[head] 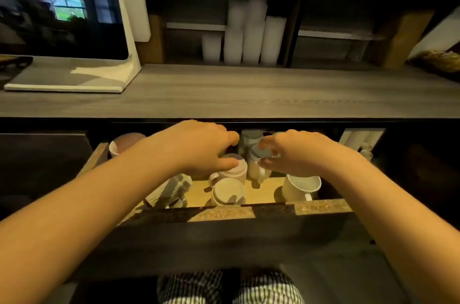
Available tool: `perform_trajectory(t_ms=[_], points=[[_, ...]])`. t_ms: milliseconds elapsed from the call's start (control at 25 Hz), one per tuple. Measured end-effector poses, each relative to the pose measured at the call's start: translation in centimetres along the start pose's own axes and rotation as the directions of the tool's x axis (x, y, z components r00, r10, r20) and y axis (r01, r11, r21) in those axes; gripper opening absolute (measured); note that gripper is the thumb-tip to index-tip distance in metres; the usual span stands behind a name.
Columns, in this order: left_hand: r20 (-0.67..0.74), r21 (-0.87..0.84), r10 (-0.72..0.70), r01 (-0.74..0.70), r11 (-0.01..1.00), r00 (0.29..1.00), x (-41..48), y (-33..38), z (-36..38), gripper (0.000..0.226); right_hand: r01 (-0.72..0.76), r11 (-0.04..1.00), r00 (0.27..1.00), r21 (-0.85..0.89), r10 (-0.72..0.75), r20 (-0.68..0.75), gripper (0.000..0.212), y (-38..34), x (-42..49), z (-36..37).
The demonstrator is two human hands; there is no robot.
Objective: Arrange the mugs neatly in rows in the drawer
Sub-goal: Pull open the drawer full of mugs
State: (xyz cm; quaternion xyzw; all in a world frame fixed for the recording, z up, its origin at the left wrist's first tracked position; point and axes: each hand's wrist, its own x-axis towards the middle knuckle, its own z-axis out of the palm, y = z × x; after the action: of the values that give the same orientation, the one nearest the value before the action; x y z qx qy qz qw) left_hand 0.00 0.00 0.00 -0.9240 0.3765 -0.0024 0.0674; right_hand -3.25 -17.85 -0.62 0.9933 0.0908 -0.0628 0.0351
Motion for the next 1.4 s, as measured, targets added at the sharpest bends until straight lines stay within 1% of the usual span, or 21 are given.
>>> perform_trajectory(t_ms=[40, 120, 240, 360, 440, 520, 600, 680, 800, 880, 1040, 1200, 1400], points=[[0.020, 0.025, 0.003, -0.003, 1.000, 1.000, -0.6, 0.4, 0.5, 0.050, 0.001, 1.000, 0.999, -0.014, 0.000, 0.032, 0.042, -0.4, -0.6, 0.6], [-0.020, 0.020, 0.028, -0.028, 0.999, 0.999, -1.8, 0.8, 2.3, 0.049, 0.019, 1.000, 0.999, 0.010, -0.020, 0.045, 0.045, -0.7, -1.5, 2.5], [-0.037, -0.004, 0.009, -0.010, 1.000, 0.999, -4.0, 1.8, 5.1, 0.053, 0.028, 0.987, 0.997, 0.158, -0.038, 0.065, 0.053, -1.3, -3.0, 5.4], [-0.019, -0.099, -0.034, 0.032, 0.995, 0.999, -5.5, 2.2, 7.6, 0.057, 0.032, 0.961, 0.997, 0.276, -0.049, 0.054, 0.057, -1.3, -3.4, 7.0], [-0.009, -0.171, -0.053, 0.050, 0.984, 0.999, -6.2, 2.4, 8.8, 0.056, 0.046, 0.948, 0.997, 0.314, -0.063, 0.047, 0.058, -1.4, -3.4, 7.5], [-0.030, -0.210, -0.074, 0.066, 0.975, 0.997, -6.3, 2.3, 9.6, 0.055, 0.066, 0.940, 0.995, 0.334, -0.089, 0.055, 0.061, -1.4, -3.1, 7.8], [-0.077, -0.196, -0.099, 0.082, 0.977, 0.992, -6.4, 2.4, 10.0, 0.057, 0.072, 0.950, 0.994, 0.303, -0.093, 0.055, 0.066, -1.6, -2.9, 8.1], [-0.115, -0.168, -0.127, 0.106, 0.980, 0.985, -6.5, 2.7, 10.4, 0.063, 0.096, 0.973, 0.995, 0.210, -0.097, -0.004, 0.069, -1.7, -3.1, 8.8], [-0.150, -0.144, -0.148, 0.127, 0.981, 0.977, -6.4, 3.0, 10.8, 0.064, 0.126, 0.988, 0.989, 0.092, -0.117, -0.092, 0.064, -1.8, -3.2, 9.6], [-0.144, -0.142, -0.158, 0.138, 0.980, 0.977, -6.4, 3.0, 10.6, 0.064, 0.122, 0.989, 0.988, 0.081, -0.114, -0.105, 0.061, -1.8, -3.2, 9.6], [-0.110, -0.142, -0.139, 0.123, 0.982, 0.984, -7.4, 3.5, 10.2, 0.062, 0.137, 0.988, 0.988, 0.073, -0.131, -0.076, 0.059, -2.2, -4.5, 9.5], [-0.076, -0.164, -0.119, 0.105, 0.981, 0.990, -9.5, 4.9, 10.0, 0.068, 0.157, 0.985, 0.986, 0.077, -0.153, -0.061, 0.058, -2.9, -7.2, 9.7], [-0.058, -0.167, -0.084, 0.073, 0.983, 0.995, -12.2, 6.9, 9.7, 0.062, 0.169, 0.983, 0.985, 0.066, -0.167, -0.037, 0.060, -3.7, -10.4, 9.9]])
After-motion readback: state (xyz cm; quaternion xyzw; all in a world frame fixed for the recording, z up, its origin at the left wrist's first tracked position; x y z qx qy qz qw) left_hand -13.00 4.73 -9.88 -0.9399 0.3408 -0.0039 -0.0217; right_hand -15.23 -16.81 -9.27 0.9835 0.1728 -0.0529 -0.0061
